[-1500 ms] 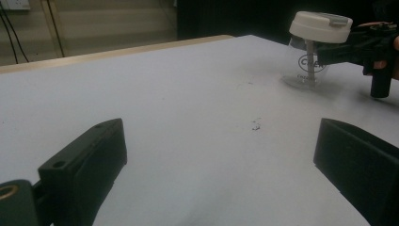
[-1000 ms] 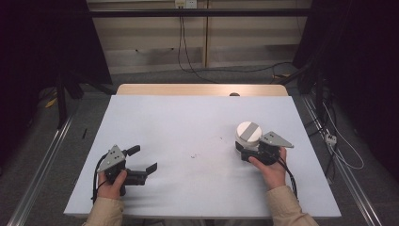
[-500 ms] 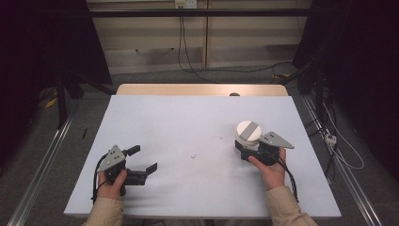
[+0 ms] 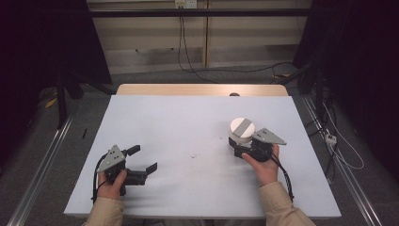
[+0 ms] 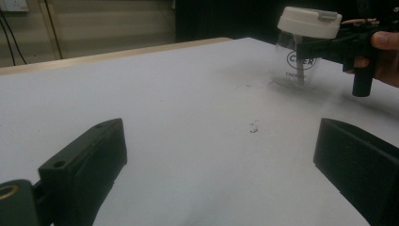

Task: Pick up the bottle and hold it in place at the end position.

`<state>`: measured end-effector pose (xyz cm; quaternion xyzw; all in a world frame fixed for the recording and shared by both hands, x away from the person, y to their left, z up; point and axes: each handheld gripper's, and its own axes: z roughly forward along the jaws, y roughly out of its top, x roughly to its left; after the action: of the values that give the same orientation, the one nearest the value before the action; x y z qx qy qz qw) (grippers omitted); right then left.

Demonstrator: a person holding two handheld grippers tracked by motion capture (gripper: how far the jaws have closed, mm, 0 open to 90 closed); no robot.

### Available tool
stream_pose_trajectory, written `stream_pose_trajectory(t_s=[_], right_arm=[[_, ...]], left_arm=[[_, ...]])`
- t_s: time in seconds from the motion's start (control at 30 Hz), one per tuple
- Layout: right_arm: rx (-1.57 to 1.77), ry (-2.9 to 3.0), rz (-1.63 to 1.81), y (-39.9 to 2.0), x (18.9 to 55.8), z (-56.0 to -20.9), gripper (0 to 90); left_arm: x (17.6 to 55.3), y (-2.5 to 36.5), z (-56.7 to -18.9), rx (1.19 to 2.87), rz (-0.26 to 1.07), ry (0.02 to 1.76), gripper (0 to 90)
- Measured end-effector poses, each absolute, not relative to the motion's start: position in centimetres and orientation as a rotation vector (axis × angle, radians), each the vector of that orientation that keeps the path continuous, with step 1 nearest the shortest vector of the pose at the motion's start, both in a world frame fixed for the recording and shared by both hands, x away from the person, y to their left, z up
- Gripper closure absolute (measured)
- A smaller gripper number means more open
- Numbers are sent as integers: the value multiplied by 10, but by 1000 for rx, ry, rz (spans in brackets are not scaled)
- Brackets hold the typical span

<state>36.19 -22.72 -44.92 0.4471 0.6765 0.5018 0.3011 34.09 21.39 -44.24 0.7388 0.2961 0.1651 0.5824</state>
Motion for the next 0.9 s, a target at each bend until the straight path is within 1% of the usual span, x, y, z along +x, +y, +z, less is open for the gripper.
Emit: stream_pose_trajectory(t_s=[0.9], right_arm=[[1164, 1802, 1362, -205, 380, -439, 183]], left_arm=[[341, 215, -443, 1723, 383, 688, 28]])
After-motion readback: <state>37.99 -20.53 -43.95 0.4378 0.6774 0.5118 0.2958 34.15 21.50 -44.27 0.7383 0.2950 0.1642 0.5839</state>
